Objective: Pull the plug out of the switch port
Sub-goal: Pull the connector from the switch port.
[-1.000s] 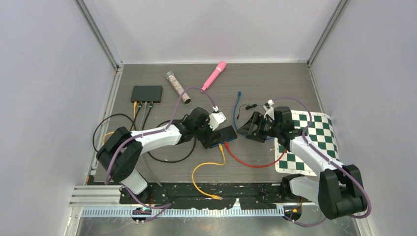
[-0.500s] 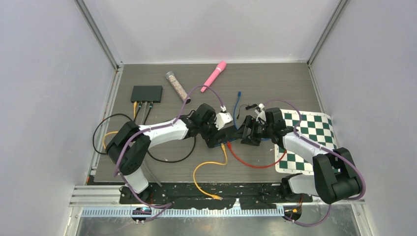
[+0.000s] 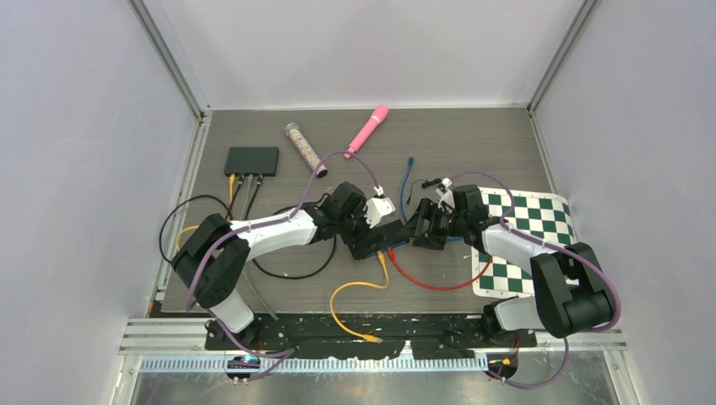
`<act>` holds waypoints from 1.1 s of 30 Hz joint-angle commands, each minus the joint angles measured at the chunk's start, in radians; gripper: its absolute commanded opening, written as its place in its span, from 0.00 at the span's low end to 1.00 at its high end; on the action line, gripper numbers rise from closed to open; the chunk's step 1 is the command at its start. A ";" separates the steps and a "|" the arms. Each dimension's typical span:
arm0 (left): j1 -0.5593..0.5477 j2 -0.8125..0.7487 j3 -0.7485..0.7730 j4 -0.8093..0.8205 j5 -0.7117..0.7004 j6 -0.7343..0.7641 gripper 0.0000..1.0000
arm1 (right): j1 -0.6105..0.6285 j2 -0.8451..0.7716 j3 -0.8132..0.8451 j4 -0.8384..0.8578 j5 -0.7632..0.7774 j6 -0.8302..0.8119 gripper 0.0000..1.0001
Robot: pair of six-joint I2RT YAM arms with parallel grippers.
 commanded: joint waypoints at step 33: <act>-0.017 0.149 0.063 -0.054 -0.024 -0.052 0.84 | 0.004 0.124 0.000 0.147 -0.037 0.014 0.71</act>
